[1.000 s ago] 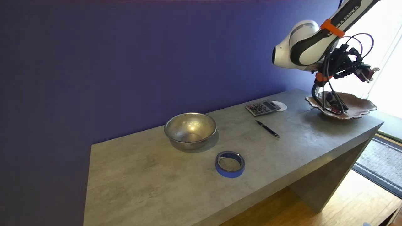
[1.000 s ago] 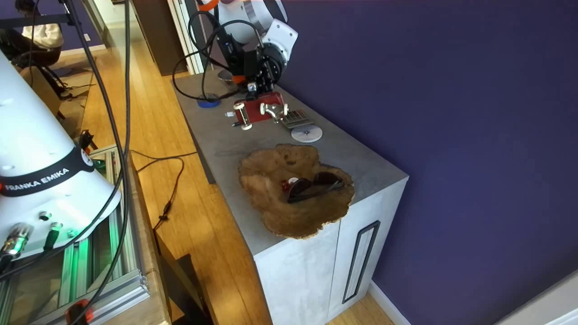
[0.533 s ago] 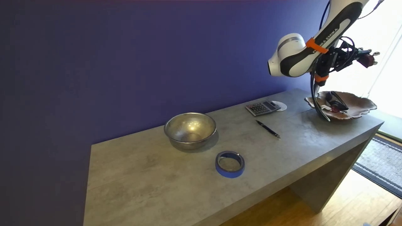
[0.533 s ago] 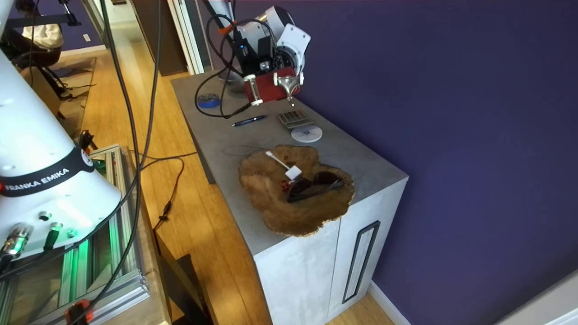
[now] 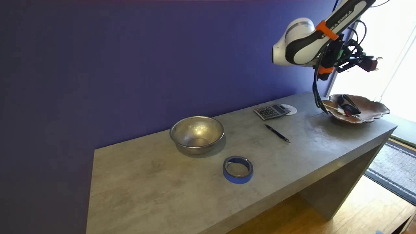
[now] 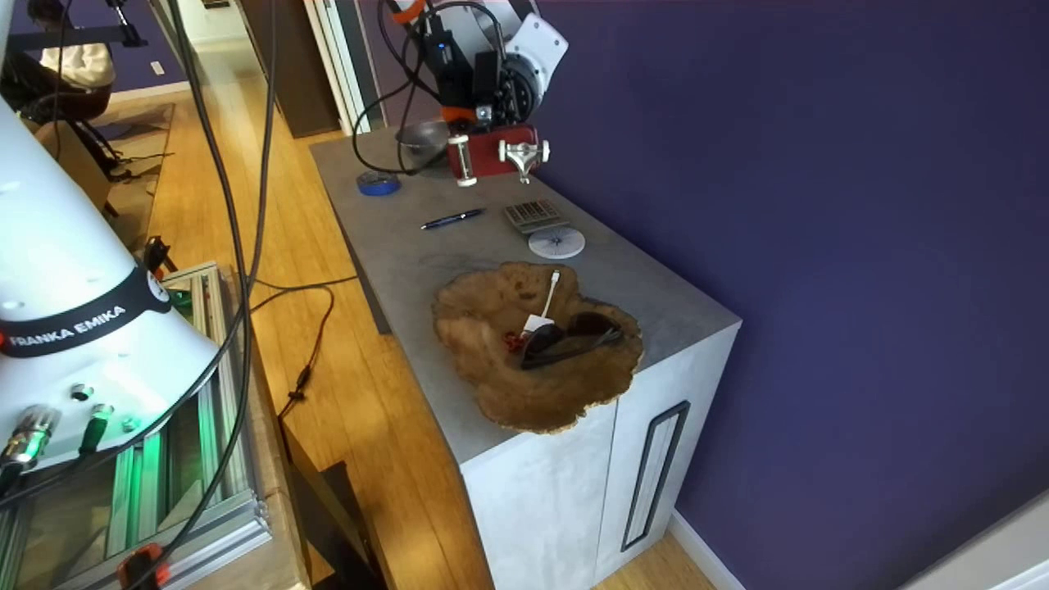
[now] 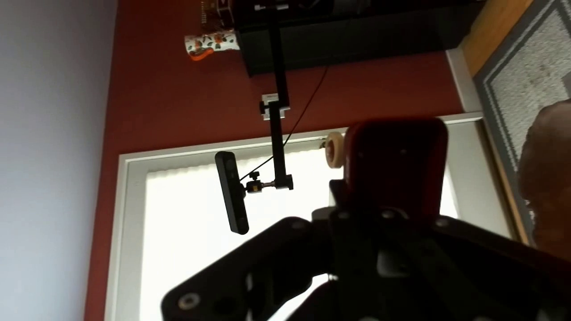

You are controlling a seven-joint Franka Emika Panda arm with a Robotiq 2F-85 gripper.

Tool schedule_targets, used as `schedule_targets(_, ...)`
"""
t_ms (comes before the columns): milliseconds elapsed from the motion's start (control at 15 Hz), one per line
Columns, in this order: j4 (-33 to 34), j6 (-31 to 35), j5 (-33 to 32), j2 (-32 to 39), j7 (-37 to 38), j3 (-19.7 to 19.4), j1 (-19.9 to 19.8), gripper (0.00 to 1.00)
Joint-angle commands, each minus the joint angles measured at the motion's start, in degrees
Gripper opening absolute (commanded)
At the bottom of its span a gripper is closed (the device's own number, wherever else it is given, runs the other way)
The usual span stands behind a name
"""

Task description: Pick up the red trolley, tilt the red trolley so the white lightning digital av adapter falls into the brown bowl, put the red trolley on the top right side of the table

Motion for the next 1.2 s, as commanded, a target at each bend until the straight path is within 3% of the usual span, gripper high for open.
schedule_targets(0,-7.4,4.2,6.0,-10.4,-3.2,3.3,0.2,0.01)
schedule_targets(400,-12.4,17.7,15.0,-16.8,-6.6,5.4,1.4,0.01)
schedule_targets(800,-20.4,38.5,15.0,-22.8,-15.2,3.2,-0.7,0.01)
schedule_targets(867,-15.0,32.8,15.3,-18.0,-12.0,2.4,1.4,0.01)
schedule_targets(1000,-15.6,33.8,15.2,-18.4,-12.5,1.8,1.2,0.04)
schedule_targets(1133,-13.0,33.4,22.0,-18.2,-10.2,1.2,-0.1,0.01)
